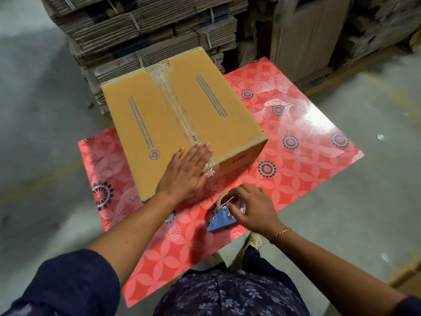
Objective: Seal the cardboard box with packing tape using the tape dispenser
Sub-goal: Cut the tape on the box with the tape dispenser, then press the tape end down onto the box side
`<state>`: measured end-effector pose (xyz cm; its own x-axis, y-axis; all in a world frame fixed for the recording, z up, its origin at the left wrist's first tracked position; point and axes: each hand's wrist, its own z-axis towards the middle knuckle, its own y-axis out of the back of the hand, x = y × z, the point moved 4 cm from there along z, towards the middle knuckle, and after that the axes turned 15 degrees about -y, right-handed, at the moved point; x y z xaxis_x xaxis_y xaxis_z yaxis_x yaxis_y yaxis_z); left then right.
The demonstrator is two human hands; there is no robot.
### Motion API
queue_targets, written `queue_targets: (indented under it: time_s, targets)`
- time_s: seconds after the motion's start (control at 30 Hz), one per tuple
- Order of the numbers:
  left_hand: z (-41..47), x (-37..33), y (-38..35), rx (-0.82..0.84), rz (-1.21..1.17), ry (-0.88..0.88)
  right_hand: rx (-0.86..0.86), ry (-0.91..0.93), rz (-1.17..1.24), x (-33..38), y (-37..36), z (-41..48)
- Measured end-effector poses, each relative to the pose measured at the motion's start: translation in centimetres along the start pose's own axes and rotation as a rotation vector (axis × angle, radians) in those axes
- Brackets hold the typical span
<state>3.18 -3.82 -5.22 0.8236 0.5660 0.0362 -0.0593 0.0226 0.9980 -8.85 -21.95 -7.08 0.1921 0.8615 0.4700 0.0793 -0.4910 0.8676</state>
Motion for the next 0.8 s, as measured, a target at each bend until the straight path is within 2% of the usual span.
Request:
queue_targets:
  time_s: [0.1, 0.17, 0.43, 0.67, 0.8]
  targets:
    - [0.0, 0.0, 0.1, -0.002, -0.011, 0.009, 0.226, -0.503, 0.813, 1.5, 1.3, 3.9]
    - [0.0, 0.0, 0.2, 0.003, -0.016, 0.014, 0.328, -0.606, 1.039, 2.1, 0.9, 6.0]
    - [0.0, 0.1, -0.2, 0.021, -0.039, 0.015, 0.262, -0.488, 1.046, 1.6, -0.4, 6.9]
    - [0.0, -0.1, 0.1, -0.013, -0.03, -0.02, 0.21, -0.421, 0.836, 1.2, -0.3, 7.5]
    - [-0.7, -0.7, 0.6, -0.166, 0.024, -0.196, 0.178, -0.393, 0.79, 1.2, -0.5, 7.7]
